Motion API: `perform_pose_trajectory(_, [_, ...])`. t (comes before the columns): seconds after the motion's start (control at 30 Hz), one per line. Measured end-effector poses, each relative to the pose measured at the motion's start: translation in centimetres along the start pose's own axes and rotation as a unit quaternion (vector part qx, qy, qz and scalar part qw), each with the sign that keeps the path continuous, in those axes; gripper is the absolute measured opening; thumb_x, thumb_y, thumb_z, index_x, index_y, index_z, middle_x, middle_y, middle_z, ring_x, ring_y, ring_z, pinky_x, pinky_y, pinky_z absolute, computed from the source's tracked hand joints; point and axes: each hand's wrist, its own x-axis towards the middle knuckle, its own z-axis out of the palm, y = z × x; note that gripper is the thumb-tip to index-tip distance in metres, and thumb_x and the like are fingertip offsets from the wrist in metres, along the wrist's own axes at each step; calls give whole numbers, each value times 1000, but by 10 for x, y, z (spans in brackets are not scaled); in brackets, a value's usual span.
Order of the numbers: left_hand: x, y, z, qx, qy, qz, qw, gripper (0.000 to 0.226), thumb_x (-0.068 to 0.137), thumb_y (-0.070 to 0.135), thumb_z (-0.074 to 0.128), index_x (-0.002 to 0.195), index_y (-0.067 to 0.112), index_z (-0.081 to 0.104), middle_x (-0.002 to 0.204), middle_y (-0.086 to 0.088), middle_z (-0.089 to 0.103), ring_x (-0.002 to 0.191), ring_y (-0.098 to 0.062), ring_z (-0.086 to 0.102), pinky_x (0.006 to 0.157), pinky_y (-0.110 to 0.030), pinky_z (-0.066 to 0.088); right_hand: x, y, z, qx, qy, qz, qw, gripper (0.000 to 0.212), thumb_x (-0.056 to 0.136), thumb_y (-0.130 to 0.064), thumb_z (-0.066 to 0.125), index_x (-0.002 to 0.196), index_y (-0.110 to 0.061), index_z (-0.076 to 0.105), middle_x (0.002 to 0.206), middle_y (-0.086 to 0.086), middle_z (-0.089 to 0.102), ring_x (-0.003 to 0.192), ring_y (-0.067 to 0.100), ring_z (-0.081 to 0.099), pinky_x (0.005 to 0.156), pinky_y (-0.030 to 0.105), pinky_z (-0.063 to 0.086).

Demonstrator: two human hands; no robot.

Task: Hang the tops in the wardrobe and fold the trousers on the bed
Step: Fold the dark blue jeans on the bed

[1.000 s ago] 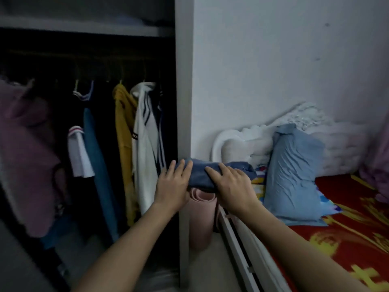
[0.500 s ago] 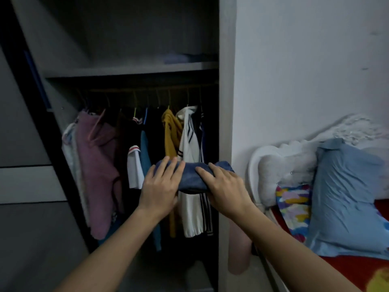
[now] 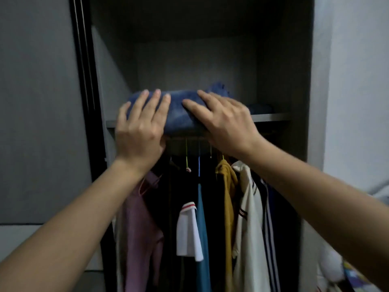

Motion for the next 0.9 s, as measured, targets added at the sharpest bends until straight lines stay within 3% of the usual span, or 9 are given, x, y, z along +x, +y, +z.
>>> perform_pose_trajectory(0.27, [64,-36,114,19,-53,-7,998,63,93,17,42,154,12,29,154,-12,38,141,-32,36,108,-49,32,72,56,86,-76,-34,-13,996,64,91,-29,66,149,-20,40,146,19,51,123,37,58,93,48,50])
perform_pose_trajectory(0.37, [78,-36,169,36,-70,24,997,66,91,21,45,154,12,28,154,-14,38,138,-34,39,103,-48,35,80,86,133,-97,-53,-23,994,68,92,-32,66,152,-20,35,148,19,48,125,38,57,95,49,49])
perform_pose_trajectory(0.5, [102,-40,240,81,-96,55,991,81,84,26,64,154,13,26,150,-17,41,128,-36,48,93,-48,42,101,130,197,-108,-76,-59,990,72,92,-39,65,153,-21,31,148,17,47,122,37,59,90,51,53])
perform_pose_trajectory(0.67, [153,-52,330,93,-96,47,990,76,86,26,62,153,13,28,147,-19,45,123,-38,52,89,-48,43,150,186,279,-128,-85,-64,986,70,94,-45,57,154,-24,27,146,12,49,115,35,62,81,50,55])
perform_pose_trajectory(0.8, [185,-63,389,91,-81,27,992,80,83,25,69,151,11,30,142,-22,47,120,-41,51,90,-50,43,184,217,332,-107,-75,-46,990,73,92,-46,61,154,-24,29,150,14,46,124,36,58,87,48,53])
perform_pose_trajectory(0.9, [195,-62,429,65,-173,17,983,86,82,36,70,152,19,24,144,-15,45,124,-37,47,95,-48,41,190,226,370,-20,-157,1,987,74,89,-43,67,151,-26,31,141,12,51,117,34,59,87,44,49])
